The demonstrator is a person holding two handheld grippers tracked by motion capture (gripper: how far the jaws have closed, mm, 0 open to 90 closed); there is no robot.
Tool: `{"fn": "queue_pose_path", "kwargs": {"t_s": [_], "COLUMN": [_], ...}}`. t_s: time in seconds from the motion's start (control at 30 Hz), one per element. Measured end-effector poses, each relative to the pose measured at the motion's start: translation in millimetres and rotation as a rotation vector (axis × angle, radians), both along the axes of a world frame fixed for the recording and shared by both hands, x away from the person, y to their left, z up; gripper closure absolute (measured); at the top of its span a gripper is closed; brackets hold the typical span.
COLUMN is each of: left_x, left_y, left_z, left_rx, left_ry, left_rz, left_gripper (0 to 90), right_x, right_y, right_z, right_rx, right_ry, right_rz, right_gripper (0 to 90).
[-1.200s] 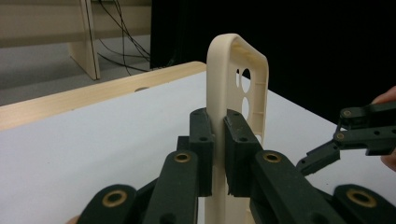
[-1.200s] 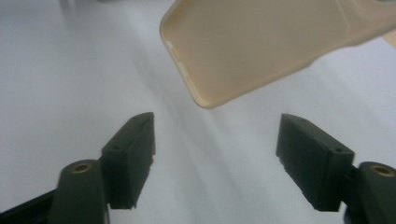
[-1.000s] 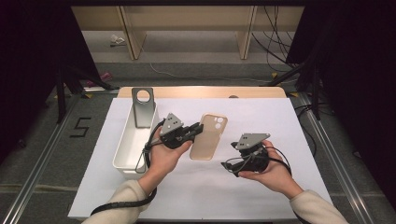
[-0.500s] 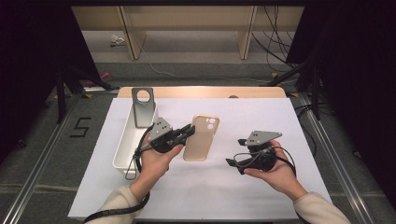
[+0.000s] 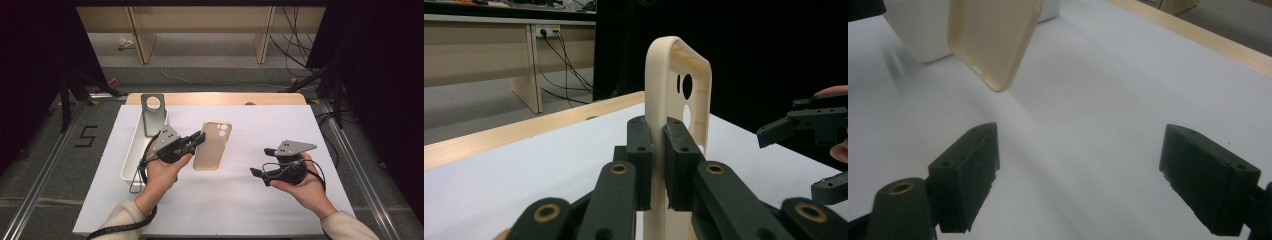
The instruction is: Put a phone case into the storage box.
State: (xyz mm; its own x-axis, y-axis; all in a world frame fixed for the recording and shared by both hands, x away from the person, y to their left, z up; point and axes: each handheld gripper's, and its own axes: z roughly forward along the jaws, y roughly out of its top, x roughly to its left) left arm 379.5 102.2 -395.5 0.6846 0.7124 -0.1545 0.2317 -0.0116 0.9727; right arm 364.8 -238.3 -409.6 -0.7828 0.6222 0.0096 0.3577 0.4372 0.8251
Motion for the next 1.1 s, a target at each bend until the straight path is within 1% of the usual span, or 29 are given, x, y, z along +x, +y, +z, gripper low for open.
{"fn": "queue_pose_path", "kwargs": {"t_s": [0.37, 0.77, 1.1], "left_x": [-0.4, 0.2, 1.2], "left_y": [3.3, 7.7, 15.2], "left_z": [5.3, 9.2, 18.3], "left_rx": [-0.012, -0.024, -0.036], "left_ry": [-0.013, -0.02, -0.039], "left_rz": [0.009, 0.017, 0.029], "left_gripper": [82.9, 82.9, 82.8], "right_x": [-1.5, -5.5, -8.4], "right_y": [-8.5, -13.8, -20.2], "right_z": [0.5, 1.4, 2.2], "right_rx": [0.034, 0.053, 0.064], "right_ry": [-0.005, -0.011, -0.019], "right_rz": [-0.039, -0.06, -0.079], "right_gripper": [17.4, 17.4, 17.4]}}
